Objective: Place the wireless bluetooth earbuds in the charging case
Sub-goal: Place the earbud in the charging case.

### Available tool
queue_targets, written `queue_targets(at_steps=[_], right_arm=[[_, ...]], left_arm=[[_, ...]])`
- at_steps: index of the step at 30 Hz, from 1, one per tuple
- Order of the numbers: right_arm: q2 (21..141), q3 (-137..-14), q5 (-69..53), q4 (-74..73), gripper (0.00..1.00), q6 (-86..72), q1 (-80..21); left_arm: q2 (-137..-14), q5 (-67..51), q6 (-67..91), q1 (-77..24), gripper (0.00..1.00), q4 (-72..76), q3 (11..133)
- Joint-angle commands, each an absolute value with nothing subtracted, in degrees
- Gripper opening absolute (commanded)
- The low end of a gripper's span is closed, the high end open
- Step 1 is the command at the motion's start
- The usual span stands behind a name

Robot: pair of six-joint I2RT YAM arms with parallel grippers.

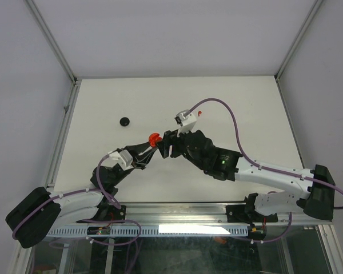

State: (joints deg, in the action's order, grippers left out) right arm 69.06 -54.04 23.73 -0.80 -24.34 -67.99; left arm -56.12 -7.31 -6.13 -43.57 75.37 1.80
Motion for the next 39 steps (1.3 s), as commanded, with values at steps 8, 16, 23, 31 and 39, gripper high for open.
queue_targets(at_steps=[8, 16, 23, 31, 39], right_arm=[[70.9, -61.5, 27.8, -3.4, 0.67, -19.9, -68.2], [72.9, -62.8, 30.6, -5.6, 0.67, -20.1, -68.2], [73.8, -63.7, 33.2, -7.2, 0.67, -21.3, -68.2], [73.3, -64.4, 28.4, -6.6, 0.68, -20.7, -67.2], [73.0, -65.4, 21.8, -10.8, 0.69, -17.5, -57.1]], left_arm=[[-55.6, -8.8, -8.5, -44.3, 0.00, 74.7, 2.6], [-54.7, -9.9, -8.7, -44.3, 0.00, 74.0, 2.4], [-53.9, -9.9, -8.9, -44.2, 0.00, 73.6, 2.1], [-54.0, -6.8, -8.0, -44.3, 0.00, 73.2, 1.9], [-48.5, 1.9, -5.1, -44.2, 0.00, 62.3, 1.8]])
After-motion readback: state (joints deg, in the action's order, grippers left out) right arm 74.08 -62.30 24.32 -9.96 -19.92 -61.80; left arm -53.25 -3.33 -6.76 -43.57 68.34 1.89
